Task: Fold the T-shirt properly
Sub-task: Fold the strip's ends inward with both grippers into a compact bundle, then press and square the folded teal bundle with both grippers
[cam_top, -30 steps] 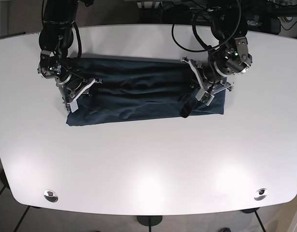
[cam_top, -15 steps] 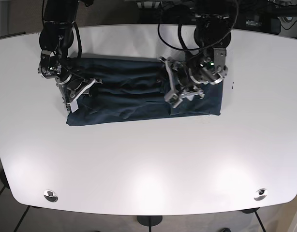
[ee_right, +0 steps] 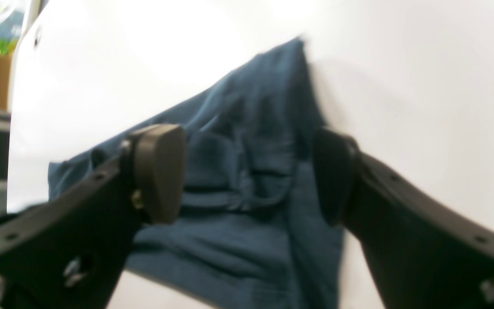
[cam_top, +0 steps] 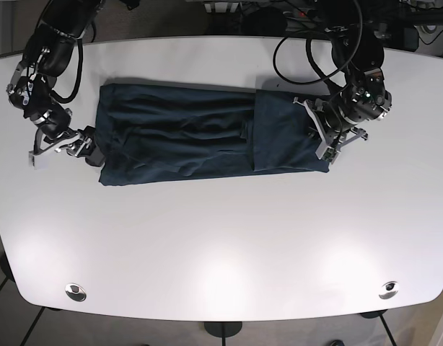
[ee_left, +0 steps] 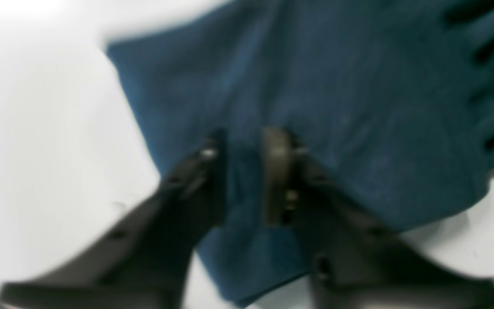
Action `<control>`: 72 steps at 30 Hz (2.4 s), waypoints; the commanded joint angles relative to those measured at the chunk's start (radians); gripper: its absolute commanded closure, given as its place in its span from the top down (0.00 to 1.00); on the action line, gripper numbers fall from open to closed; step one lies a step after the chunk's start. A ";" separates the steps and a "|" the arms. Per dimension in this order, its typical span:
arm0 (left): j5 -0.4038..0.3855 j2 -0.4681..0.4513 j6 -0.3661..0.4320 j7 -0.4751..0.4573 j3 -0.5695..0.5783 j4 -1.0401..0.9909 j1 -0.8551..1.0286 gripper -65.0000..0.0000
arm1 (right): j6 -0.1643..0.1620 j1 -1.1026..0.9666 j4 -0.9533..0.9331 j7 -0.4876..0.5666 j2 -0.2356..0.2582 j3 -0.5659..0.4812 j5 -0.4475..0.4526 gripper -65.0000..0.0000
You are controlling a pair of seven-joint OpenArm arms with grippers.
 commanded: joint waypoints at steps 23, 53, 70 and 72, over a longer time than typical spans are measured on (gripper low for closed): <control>-0.018 0.024 -0.001 -0.116 -0.047 -0.130 -0.019 0.07 | 0.003 0.059 -0.239 0.014 -0.014 -0.144 0.014 0.02; -0.022 0.204 -0.001 -0.234 0.202 -0.424 -0.113 0.07 | 0.000 0.080 0.151 0.041 -0.201 -0.571 -0.296 0.13; -0.451 -0.154 -0.001 -0.230 -0.171 -0.053 0.107 0.07 | -0.002 0.184 0.105 0.043 -0.317 -0.858 -0.296 0.65; -0.451 -0.169 -0.001 -0.230 -0.219 -0.053 0.138 0.07 | -0.002 0.180 0.106 0.043 -0.314 -0.856 -0.291 0.61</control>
